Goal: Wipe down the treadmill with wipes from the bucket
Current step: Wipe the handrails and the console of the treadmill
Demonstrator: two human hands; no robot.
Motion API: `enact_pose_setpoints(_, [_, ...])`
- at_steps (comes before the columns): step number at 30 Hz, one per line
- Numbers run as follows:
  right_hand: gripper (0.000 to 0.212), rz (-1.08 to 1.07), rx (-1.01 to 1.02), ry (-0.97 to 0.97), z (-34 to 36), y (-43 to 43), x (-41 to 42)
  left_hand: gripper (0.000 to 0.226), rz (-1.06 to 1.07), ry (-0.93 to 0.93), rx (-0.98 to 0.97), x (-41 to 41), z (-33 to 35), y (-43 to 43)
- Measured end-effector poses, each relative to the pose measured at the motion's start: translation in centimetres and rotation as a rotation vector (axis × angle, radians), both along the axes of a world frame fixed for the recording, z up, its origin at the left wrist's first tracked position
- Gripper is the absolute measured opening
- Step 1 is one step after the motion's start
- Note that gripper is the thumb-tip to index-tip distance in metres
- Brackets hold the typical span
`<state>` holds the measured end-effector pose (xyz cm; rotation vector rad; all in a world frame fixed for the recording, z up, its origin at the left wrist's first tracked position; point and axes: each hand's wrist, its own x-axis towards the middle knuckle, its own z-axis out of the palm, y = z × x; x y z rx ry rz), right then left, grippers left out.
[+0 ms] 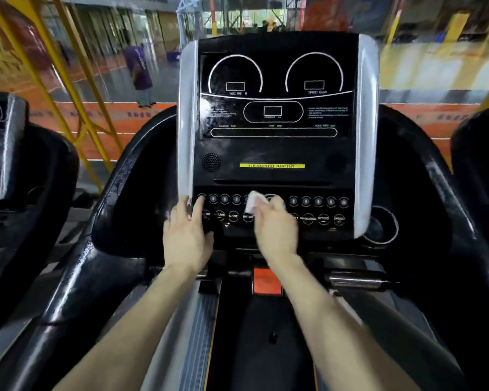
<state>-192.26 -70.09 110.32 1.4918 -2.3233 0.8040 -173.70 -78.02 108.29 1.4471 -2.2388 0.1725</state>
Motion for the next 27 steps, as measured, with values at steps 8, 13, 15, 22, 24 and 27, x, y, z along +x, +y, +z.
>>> enact_pose_setpoints(8, [0.024, -0.152, -0.135, -0.109, 0.8, 6.0, -10.6, 0.044, -0.228, 0.028, -0.035, -4.5, -3.0, 4.1])
enact_pose_setpoints(13, [0.016, -0.181, -0.179, -0.173, -1.4, 7.2, -10.3, 0.051, -0.235, 0.071, -0.03, -5.1, -5.5, 5.3])
enact_pose_setpoints(15, [0.018, 0.059, -0.037, -0.137, -2.4, 5.6, -5.5, 0.062, -0.247, 0.056, -0.011, -4.9, -6.1, 5.8])
enact_pose_setpoints(22, [0.024, -0.161, -0.192, -0.239, -3.1, 10.6, -13.2, 0.121, -0.238, -0.053, 0.139, -4.6, -7.7, 6.7])
enact_pose_setpoints(24, [0.021, -0.248, -0.269, -0.291, -4.1, 11.7, -13.6, 0.128, -0.236, -0.044, 0.152, -4.7, -8.2, 6.7])
enact_pose_setpoints(27, [0.021, -0.029, -0.207, -0.313, -4.8, 8.6, -8.8, 0.127, -0.256, -0.028, 0.159, -4.5, -8.3, 6.4])
